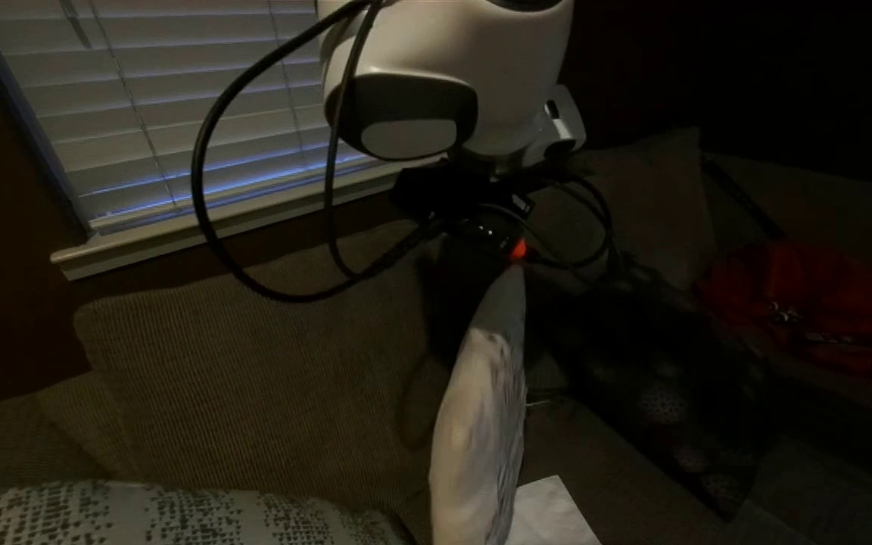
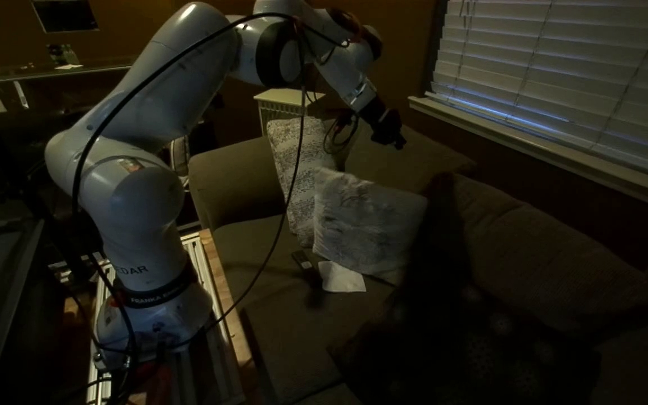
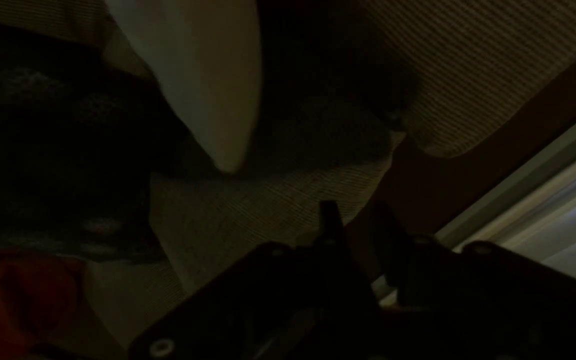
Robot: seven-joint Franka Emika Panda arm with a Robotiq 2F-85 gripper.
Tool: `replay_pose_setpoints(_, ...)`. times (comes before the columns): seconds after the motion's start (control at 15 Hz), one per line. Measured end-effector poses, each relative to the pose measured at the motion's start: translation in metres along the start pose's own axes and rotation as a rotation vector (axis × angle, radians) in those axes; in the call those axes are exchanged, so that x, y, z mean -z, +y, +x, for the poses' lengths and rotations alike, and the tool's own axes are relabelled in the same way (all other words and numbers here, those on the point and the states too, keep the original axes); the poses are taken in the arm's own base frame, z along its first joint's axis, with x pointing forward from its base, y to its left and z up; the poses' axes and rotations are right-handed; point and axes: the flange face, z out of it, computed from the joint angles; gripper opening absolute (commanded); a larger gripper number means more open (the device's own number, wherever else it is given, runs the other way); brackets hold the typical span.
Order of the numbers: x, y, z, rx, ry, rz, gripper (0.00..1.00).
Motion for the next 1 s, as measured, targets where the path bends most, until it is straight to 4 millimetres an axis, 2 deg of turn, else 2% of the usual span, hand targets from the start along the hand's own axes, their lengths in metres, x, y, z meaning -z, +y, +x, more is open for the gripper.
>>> replay_pose_setpoints(0.4,-0.014,-0.020,0.015,0.103,-0.083,0.072,0.96)
replay_pose_setpoints(0.53,-0.016,-0.021,0.015,0.157,-0.109,0.075,1.00)
replay_pose_setpoints(1.0,-0.017,-0.009,0.013,0.376,-0.337,0.051,1.00)
